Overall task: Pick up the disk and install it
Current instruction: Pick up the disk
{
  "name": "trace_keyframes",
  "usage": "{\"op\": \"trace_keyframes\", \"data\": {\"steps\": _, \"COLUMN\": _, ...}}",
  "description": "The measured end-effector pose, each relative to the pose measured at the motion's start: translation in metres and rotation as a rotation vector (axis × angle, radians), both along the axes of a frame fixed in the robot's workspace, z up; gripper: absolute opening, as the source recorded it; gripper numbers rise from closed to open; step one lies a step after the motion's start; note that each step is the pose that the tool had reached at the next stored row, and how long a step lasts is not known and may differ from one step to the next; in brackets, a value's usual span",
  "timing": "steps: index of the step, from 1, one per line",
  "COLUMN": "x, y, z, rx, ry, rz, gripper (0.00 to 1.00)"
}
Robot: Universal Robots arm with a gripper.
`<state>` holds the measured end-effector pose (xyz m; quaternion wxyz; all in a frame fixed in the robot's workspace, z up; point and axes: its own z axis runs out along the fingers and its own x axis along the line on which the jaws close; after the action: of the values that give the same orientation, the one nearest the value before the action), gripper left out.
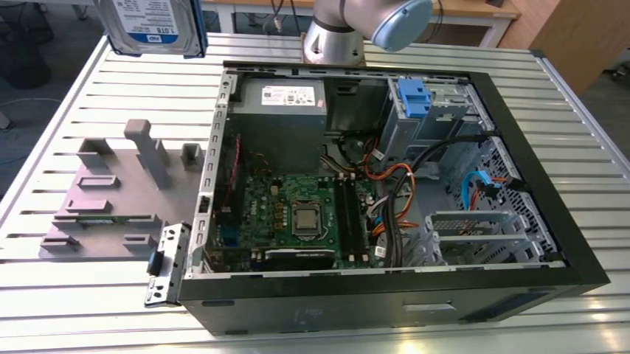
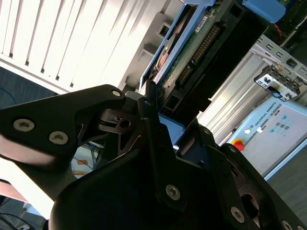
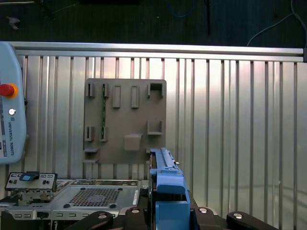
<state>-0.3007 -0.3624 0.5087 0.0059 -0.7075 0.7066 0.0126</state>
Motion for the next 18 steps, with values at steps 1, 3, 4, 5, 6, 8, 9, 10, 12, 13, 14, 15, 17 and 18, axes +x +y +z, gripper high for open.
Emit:
{"op": "trace_keyframes", "data": {"steps": 1, "x": 0.0000, "y": 0.0000, "z": 0.0000, "rx": 0.0000, "ry": 0.0000, "rz": 0.000, "gripper": 0.37}}
{"op": "trace_keyframes", "data": {"steps": 3, "x": 0.0005, "y": 0.0000, "z": 0.0000, "rx": 0.0000, "ry": -0.0001, "rz": 0.000, "gripper": 0.37}}
{"op": "trace_keyframes", "data": {"steps": 4, "x": 0.0006, "y": 0.0000, "z": 0.0000, "rx": 0.0000, "ry": 0.0000, "rz": 0.000, "gripper": 0.37}}
{"op": "trace_keyframes", "data": {"steps": 5, "x": 0.0015, "y": 0.0000, "z": 0.0000, "rx": 0.0000, "ry": -0.0001, "rz": 0.000, "gripper": 0.37}}
{"op": "trace_keyframes", "data": {"steps": 6, "x": 0.0023, "y": 0.0000, "z": 0.0000, "rx": 0.0000, "ry": 0.0000, "rz": 0.000, "gripper": 0.37}}
{"op": "trace_keyframes", "data": {"steps": 8, "x": 0.0025, "y": 0.0000, "z": 0.0000, "rx": 0.0000, "ry": 0.0000, "rz": 0.000, "gripper": 0.37}}
{"op": "trace_keyframes", "data": {"steps": 9, "x": 0.0027, "y": 0.0000, "z": 0.0000, "rx": 0.0000, "ry": 0.0000, "rz": 0.000, "gripper": 0.37}}
{"op": "trace_keyframes", "data": {"steps": 10, "x": 0.0029, "y": 0.0000, "z": 0.0000, "rx": 0.0000, "ry": 0.0000, "rz": 0.000, "gripper": 0.37}}
{"op": "trace_keyframes", "data": {"steps": 12, "x": 0.0032, "y": 0.0000, "z": 0.0000, "rx": 0.0000, "ry": 0.0000, "rz": 0.000, "gripper": 0.37}}
{"op": "trace_keyframes", "data": {"steps": 13, "x": 0.0034, "y": 0.0000, "z": 0.0000, "rx": -0.0001, "ry": -0.0001, "rz": 0.000, "gripper": 0.37}}
{"op": "trace_keyframes", "data": {"steps": 14, "x": 0.0036, "y": 0.0000, "z": 0.0000, "rx": -0.0001, "ry": -0.0001, "rz": 0.000, "gripper": 0.37}}
{"op": "trace_keyframes", "data": {"steps": 15, "x": 0.0169, "y": 0.0000, "z": -0.0001, "rx": 0.0000, "ry": -0.0001, "rz": 0.000, "gripper": 0.37}}
{"op": "trace_keyframes", "data": {"steps": 17, "x": 0.0312, "y": 0.0000, "z": -0.0002, "rx": 0.0000, "ry": 0.0000, "rz": 0.000, "gripper": 0.37}}
{"op": "trace_keyframes", "data": {"steps": 18, "x": 0.0313, "y": 0.0000, "z": -0.0002, "rx": 0.0001, "ry": -0.0001, "rz": 0.000, "gripper": 0.37}}
